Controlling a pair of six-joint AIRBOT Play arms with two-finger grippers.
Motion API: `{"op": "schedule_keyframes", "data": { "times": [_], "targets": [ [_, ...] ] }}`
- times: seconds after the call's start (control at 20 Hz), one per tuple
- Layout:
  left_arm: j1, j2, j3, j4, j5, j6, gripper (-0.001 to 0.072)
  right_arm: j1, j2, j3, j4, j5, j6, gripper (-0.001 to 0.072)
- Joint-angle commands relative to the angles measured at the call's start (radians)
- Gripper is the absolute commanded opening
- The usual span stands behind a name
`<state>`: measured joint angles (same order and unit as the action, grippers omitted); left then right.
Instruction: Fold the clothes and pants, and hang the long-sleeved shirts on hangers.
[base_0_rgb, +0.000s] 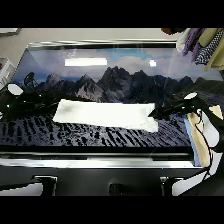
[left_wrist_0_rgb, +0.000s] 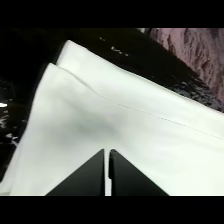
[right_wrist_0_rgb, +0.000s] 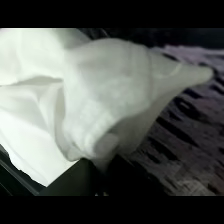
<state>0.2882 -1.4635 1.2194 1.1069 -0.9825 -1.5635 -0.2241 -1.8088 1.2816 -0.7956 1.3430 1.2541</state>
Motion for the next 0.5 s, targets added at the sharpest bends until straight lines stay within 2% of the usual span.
{"op": "schedule_keyframes", "data": {
  "times": [0.0,0.2,0.3,0.45],
  "targets": [
    [-0.023,-0.004,0.001,-0.156,-0.005,0.000,0.0015,0.019,0.074,0.018,-0.058,0.004,0.126,0.0030],
    [-0.175,-0.055,0.001,-0.241,0.038,-0.002,0.0015,0.019,0.249,0.096,-0.201,0.081,0.282,0.0029],
    [-0.288,-0.106,0.003,-0.283,0.101,-0.044,0.0014,0.019,0.325,0.139,-0.249,0.145,0.343,0.0029],
    [-0.463,-0.191,0.004,-0.426,0.225,-0.045,0.0014,0.019,0.421,0.196,-0.296,0.216,0.401,0.0029]
  ]
}}
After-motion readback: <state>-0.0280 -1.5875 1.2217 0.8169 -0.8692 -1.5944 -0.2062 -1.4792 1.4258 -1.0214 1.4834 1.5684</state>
